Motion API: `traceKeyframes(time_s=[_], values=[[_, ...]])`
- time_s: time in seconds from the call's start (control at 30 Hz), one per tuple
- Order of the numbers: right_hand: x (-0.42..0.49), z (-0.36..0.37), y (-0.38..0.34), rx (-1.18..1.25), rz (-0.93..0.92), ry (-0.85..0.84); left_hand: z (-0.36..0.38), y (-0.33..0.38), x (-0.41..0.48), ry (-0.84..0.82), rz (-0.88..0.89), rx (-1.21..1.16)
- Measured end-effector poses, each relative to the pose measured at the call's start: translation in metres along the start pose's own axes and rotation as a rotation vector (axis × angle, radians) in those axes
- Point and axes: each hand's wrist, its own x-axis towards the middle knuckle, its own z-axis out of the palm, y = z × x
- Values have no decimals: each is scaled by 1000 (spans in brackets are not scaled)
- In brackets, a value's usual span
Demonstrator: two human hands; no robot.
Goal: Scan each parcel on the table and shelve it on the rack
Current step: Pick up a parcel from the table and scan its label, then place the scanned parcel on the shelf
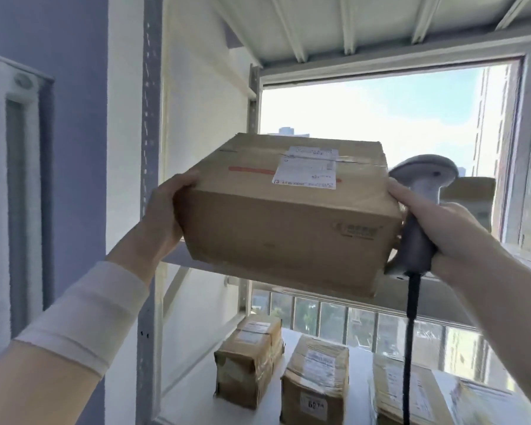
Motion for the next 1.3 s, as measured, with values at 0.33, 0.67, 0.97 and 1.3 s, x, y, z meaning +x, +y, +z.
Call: traceKeyframes(time_s=[0.33, 0.67, 0.97, 1.3], values=[[41, 17, 0, -98, 20, 20, -2, -22, 44, 13, -175, 123], [41, 11, 24, 7, -26, 143, -3, -34, 91, -45, -209, 215], [16, -13, 29, 38, -113, 203, 11, -10, 79, -80, 700, 855], [-5, -76, 1, -28, -114, 98, 95, -4, 46, -550, 685, 1333]])
